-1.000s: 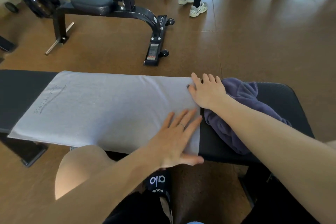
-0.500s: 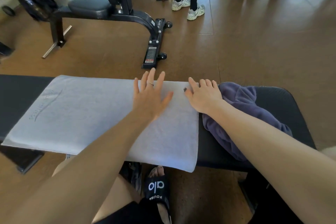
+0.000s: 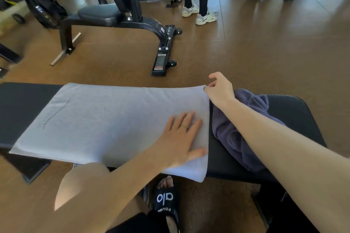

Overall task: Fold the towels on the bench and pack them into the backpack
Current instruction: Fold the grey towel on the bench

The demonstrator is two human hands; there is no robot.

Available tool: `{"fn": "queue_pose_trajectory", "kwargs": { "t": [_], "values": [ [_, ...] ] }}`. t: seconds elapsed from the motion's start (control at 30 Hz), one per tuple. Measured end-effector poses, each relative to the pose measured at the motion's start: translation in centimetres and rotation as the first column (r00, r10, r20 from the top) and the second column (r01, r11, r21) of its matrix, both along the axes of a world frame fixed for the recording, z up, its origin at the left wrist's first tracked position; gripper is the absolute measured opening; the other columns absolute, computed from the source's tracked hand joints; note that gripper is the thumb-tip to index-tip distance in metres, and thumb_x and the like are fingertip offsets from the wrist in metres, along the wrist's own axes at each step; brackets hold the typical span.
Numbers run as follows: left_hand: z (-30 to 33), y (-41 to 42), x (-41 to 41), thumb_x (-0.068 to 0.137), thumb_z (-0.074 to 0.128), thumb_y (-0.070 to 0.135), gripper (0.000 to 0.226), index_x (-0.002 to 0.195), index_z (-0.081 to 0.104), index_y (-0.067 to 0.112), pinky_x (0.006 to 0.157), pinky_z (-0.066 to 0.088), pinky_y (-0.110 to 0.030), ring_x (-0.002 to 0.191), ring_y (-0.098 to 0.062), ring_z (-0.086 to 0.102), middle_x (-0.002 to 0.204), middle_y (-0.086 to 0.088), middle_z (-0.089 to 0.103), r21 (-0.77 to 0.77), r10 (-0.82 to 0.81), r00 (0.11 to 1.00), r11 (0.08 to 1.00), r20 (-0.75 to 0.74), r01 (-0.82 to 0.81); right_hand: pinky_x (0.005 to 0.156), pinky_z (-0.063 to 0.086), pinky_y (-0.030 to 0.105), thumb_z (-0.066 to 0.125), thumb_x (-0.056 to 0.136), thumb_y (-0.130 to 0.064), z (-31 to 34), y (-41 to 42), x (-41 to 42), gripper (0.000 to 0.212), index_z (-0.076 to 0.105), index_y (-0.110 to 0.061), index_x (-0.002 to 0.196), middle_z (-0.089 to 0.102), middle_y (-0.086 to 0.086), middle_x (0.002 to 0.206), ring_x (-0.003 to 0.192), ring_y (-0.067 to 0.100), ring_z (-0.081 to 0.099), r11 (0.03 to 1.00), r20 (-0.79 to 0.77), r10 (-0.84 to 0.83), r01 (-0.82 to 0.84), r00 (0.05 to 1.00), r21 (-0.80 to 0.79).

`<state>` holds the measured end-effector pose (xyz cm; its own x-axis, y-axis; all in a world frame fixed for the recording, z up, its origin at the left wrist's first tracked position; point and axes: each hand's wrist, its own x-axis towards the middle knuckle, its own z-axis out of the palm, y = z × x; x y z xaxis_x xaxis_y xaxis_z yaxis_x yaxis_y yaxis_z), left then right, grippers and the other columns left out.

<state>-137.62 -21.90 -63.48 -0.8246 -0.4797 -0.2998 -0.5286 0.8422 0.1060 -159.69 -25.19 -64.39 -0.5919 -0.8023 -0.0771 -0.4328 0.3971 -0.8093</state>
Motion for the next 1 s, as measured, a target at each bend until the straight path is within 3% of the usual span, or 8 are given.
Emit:
{"fn": "queue_pose_trajectory", "kwargs": {
  "t": [0.07, 0.17, 0.27, 0.4, 0.53, 0.7, 0.9, 1.0],
  "values": [
    [1.2, 1.5, 1.1, 0.087, 0.034, 0.082, 0.097, 0.158, 0.011, 0.02, 0.124, 0.01, -0.048, 0.152, -0.027, 0.006, 0.166, -0.004, 0.006, -0.019, -0.015, 1.0, 1.0, -0.02, 0.015, 0.076, 0.046, 0.028, 0.061, 0.093, -0.017, 0.4, 0.1, 0.0, 0.041, 0.049, -0.019, 0.131, 0.061, -0.002, 0.096, 0.087, 0.016, 0.059, 0.999, -0.001, 0.027, -0.027, 1.0, 0.034],
    [1.7, 4.3, 1.8, 0.077, 0.053, 0.082, 0.096, 0.139, 0.034, 0.012, 0.111, 0.033, -0.045, 0.128, -0.03, 0.034, 0.143, -0.009, 0.035, -0.109, -0.178, 0.984, 0.979, -0.021, 0.175, 0.091, 0.051, 0.042, 0.06, 0.093, -0.019, 0.9, 0.4, 0.4, 0.05, 0.042, -0.019, 0.14, 0.063, 0.003, 0.108, 0.099, 0.025, 0.061, 0.979, -0.083, 0.154, -0.141, 0.985, 0.145],
    [0.4, 6.2, 2.0, 0.073, 0.074, 0.053, 0.071, 0.123, 0.046, 0.012, 0.093, 0.045, -0.043, 0.11, -0.03, 0.047, 0.127, -0.009, 0.049, -0.196, -0.295, 0.955, 0.939, -0.04, 0.282, 0.09, 0.052, 0.046, 0.057, 0.093, -0.017, 1.2, 0.4, 1.2, 0.053, 0.039, -0.02, 0.143, 0.062, 0.006, 0.111, 0.097, 0.027, 0.061, 0.972, -0.162, 0.193, -0.166, 0.968, 0.169],
    [0.4, 6.4, 2.1, 0.081, 0.07, 0.032, 0.05, 0.122, 0.05, 0.012, 0.086, 0.048, -0.043, 0.105, -0.031, 0.053, 0.125, -0.011, 0.056, -0.238, -0.303, 0.949, 0.931, -0.085, 0.276, 0.086, 0.054, 0.044, 0.051, 0.094, -0.008, 1.3, 0.7, 1.6, 0.048, 0.044, -0.018, 0.14, 0.062, 0.011, 0.115, 0.098, 0.03, 0.061, 0.98, -0.219, 0.149, -0.114, 0.964, 0.165],
    [0.3, 6.9, 2.7, 0.074, 0.078, 0.037, 0.059, 0.118, 0.048, 0.013, 0.08, 0.049, -0.042, 0.099, -0.029, 0.052, 0.118, -0.01, 0.056, -0.245, -0.286, 0.954, 0.935, -0.092, 0.257, 0.069, 0.046, 0.032, 0.047, 0.093, -0.004, 1.8, 0.5, 1.9, 0.044, 0.049, -0.019, 0.135, 0.061, 0.009, 0.109, 0.085, 0.026, 0.059, 0.986, -0.219, 0.14, -0.116, 0.966, 0.119],
    [-0.5, 8.6, 2.3, 0.066, 0.083, 0.014, 0.056, 0.107, 0.045, 0.012, 0.072, 0.041, -0.038, 0.09, -0.028, 0.047, 0.106, -0.01, 0.05, -0.308, -0.239, 0.97, 0.927, -0.054, 0.212, 0.067, 0.046, 0.034, 0.045, 0.091, -0.003, 2.7, 0.1, 2.2, 0.044, 0.051, -0.021, 0.131, 0.061, 0.012, 0.108, 0.086, 0.029, 0.059, 0.992, -0.273, 0.117, -0.102, 0.955, 0.069],
    [-0.2, 8.3, 2.7, 0.084, 0.068, 0.033, 0.041, 0.117, 0.053, 0.012, 0.075, 0.046, -0.039, 0.093, -0.028, 0.056, 0.117, -0.01, 0.06, -0.311, -0.253, 0.949, 0.932, -0.189, 0.187, 0.072, 0.048, 0.037, 0.043, 0.09, 0.001, 3.0, 1.2, 1.2, 0.045, 0.05, -0.019, 0.13, 0.061, 0.011, 0.097, 0.078, 0.028, 0.056, 0.993, -0.251, 0.084, -0.059, 0.964, 0.104],
    [0.4, 8.3, 3.0, 0.093, 0.048, 0.034, 0.029, 0.11, 0.056, 0.012, 0.066, 0.044, -0.037, 0.081, -0.027, 0.059, 0.101, -0.008, 0.064, -0.245, -0.207, 0.948, 0.958, -0.24, 0.147, 0.076, 0.047, 0.037, 0.044, 0.089, 0.001, 3.0, 1.7, 0.9, 0.043, 0.052, -0.017, 0.126, 0.061, 0.011, 0.095, 0.084, 0.029, 0.056, 0.995, -0.239, 0.057, -0.035, 0.969, 0.094]
  ]
}}
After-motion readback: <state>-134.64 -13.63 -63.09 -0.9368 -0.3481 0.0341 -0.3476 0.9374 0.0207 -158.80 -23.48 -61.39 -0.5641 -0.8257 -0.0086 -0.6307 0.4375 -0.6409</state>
